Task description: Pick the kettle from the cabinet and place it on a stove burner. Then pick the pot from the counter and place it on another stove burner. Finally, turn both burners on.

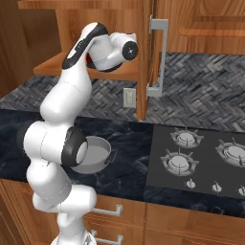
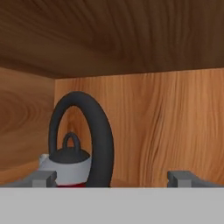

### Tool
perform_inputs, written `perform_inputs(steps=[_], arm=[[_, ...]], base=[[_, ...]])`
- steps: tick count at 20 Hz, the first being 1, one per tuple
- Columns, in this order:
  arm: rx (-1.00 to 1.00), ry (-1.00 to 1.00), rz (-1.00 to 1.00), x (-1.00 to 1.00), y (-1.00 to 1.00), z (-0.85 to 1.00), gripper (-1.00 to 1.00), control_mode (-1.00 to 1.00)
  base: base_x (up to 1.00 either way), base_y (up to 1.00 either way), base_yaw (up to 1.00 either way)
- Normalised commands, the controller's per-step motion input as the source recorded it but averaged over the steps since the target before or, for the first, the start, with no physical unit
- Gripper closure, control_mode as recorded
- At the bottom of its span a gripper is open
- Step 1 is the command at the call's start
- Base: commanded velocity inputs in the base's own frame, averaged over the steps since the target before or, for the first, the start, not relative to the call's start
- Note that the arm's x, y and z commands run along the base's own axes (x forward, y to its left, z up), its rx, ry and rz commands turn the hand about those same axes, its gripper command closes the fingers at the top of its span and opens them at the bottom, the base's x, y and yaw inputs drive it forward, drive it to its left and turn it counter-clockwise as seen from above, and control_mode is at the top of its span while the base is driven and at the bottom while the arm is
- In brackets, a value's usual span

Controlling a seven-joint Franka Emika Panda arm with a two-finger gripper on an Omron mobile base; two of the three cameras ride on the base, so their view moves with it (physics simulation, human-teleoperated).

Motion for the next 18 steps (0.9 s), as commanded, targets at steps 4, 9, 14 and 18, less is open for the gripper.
perform_inputs(steps=[4,9,14,18], arm=[[0.00,0.00,0.12,0.00,0.30,0.00,-1.00,-1.00],[0.00,0.00,0.12,0.06,0.25,0.00,1.00,-1.00],[0.00,0.00,0.09,0.06,0.06,0.00,1.00,-1.00],[0.00,0.00,0.04,0.02,0.00,0.00,1.00,-1.00]], base=[[0.00,0.00,0.00],[0.00,0.00,0.00],[0.00,0.00,0.00],[0.00,0.00,0.00]])
